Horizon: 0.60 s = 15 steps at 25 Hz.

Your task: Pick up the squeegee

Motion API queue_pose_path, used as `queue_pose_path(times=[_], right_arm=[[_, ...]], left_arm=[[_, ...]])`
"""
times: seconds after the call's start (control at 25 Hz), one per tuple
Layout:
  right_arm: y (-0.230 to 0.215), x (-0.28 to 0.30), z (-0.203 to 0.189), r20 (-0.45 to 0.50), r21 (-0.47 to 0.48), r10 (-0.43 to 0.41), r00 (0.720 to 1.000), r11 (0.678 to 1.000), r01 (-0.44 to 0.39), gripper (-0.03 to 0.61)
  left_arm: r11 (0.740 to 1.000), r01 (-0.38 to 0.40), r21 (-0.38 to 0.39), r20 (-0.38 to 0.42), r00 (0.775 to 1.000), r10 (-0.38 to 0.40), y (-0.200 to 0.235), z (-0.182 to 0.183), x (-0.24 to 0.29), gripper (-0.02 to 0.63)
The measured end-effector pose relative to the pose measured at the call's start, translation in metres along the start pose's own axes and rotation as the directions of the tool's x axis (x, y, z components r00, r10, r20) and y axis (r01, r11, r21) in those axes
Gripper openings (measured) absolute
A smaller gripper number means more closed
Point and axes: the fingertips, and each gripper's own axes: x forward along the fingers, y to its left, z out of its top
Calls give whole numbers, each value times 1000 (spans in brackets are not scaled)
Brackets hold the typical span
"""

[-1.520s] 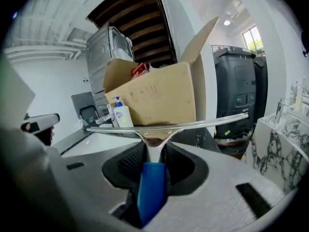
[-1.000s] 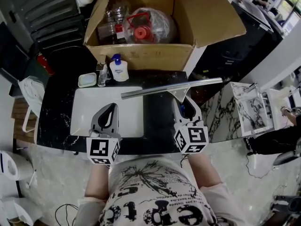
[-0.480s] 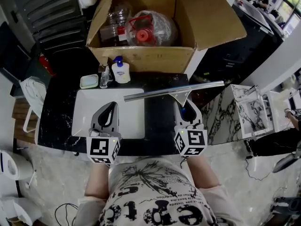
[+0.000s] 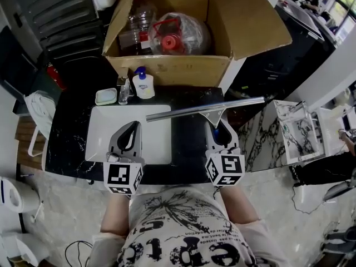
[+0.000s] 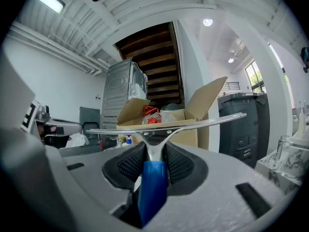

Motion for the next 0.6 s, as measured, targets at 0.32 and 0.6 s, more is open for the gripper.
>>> queue_pose_path(times=[0.32,0.6], right_arm=[[2,-6,2,2,-2,6,1000,1000,-6,118],[-1,-9,1,-2,11,-7,1000,1000,7,118]], left_arm=[[1000,3,5,7,1000,-4,-5,4,-2,12],[1000,1,0,3,1000,-1,-6,3,-3,12]])
